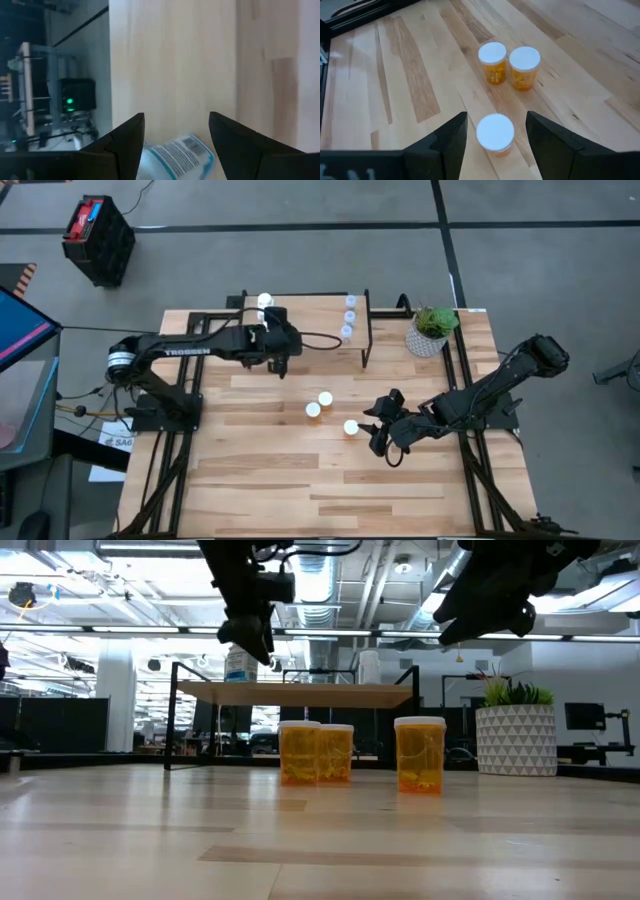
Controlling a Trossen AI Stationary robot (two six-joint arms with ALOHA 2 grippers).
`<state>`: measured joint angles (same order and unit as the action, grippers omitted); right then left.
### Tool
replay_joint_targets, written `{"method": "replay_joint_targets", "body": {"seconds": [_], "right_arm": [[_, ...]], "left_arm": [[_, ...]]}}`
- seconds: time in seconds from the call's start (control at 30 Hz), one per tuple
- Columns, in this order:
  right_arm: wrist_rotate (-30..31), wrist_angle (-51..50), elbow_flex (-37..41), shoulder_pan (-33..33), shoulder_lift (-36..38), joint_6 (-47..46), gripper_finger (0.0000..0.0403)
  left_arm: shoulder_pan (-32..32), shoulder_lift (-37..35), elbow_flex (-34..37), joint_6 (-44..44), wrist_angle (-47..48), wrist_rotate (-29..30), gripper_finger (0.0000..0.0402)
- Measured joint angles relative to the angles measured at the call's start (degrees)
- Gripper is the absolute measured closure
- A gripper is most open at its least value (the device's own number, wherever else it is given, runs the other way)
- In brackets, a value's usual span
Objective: Pick and place medicine bottles onto shelf by color
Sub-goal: Put the white pill bottle on the shelf aligned with the other white pill bottles
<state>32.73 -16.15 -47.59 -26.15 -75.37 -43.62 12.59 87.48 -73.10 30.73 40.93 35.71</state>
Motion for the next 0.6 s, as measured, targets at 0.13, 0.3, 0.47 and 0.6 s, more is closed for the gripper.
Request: {"method": "replay_joint_targets", "body": {"seconds": [0.13, 0.3, 0.47, 0.6], "right_arm": [[0.00, -0.05, 0.00, 0.00, 0.00, 0.00, 0.0179], [0.00, -0.04, 0.00, 0.00, 0.00, -0.02, 0.0179], [0.00, -0.04, 0.00, 0.00, 0.00, -0.02, 0.0179], [0.00, -0.04, 0.00, 0.00, 0.00, 0.00, 0.0179]], "left_arm": [[1.06, 1.53, 0.00, 2.32, -2.34, 5.67, 0.0191], [2.87, 1.73, -0.02, 3.35, -2.44, 8.26, 0.0191], [4.55, 1.73, -0.02, 2.79, -0.82, 9.37, 0.0191], [4.90, 1.73, -0.02, 2.77, -0.89, 9.89, 0.0191]]}}
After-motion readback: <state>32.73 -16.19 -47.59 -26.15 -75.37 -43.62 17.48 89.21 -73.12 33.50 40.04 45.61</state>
